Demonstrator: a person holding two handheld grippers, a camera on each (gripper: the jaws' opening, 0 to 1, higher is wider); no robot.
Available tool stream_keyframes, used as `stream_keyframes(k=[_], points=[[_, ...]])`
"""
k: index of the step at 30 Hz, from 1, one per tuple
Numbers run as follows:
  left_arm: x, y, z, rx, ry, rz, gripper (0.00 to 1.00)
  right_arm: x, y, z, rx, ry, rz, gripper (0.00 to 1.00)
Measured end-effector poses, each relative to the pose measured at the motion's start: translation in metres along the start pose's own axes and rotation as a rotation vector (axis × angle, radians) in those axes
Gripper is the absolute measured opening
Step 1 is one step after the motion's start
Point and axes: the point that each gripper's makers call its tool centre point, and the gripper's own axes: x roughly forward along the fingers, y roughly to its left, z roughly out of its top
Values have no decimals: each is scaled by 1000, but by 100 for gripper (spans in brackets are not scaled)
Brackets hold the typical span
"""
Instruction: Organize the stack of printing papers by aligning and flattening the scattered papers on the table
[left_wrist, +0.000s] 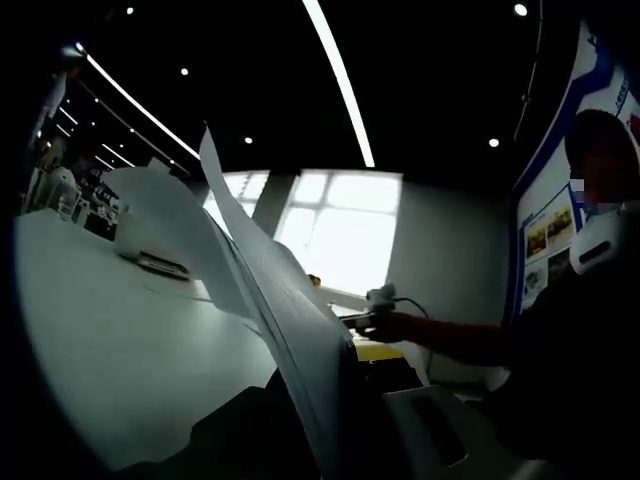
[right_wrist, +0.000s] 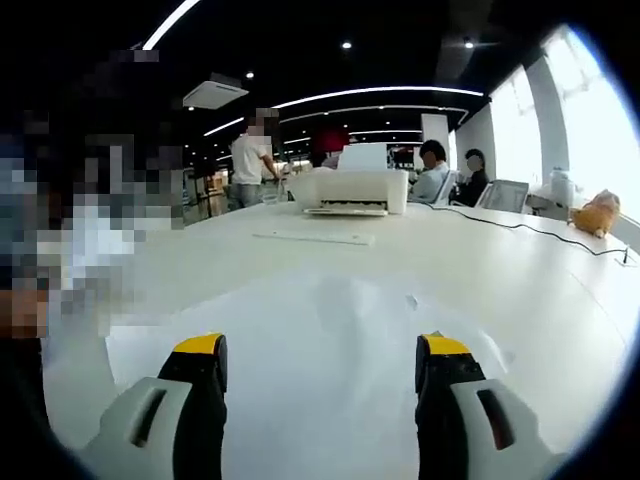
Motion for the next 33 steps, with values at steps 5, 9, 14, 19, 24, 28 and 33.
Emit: stream_keyframes(k=[5, 9, 14, 19, 24, 28, 33], points=[[0, 1, 0, 0, 1, 2, 8, 14, -6, 3, -24, 3, 12, 72], [0, 2, -1, 1, 2, 4, 8, 27, -10, 6, -39, 3, 17, 72], [0, 2, -1, 4, 2, 5, 8, 40, -20, 8, -35, -9, 11, 71], [0, 2, -1, 3, 4, 6, 8, 49, -22, 6, -47, -13, 22, 69], [0, 2, -1, 1, 4, 4, 8, 56, -24, 8, -65, -28, 23, 68], [0, 3, -1, 1, 6, 5, 8, 59, -30, 6, -74, -21, 8, 69], [0, 2, -1, 2, 6, 6, 8, 60, -34, 1, -90, -4, -14, 76]])
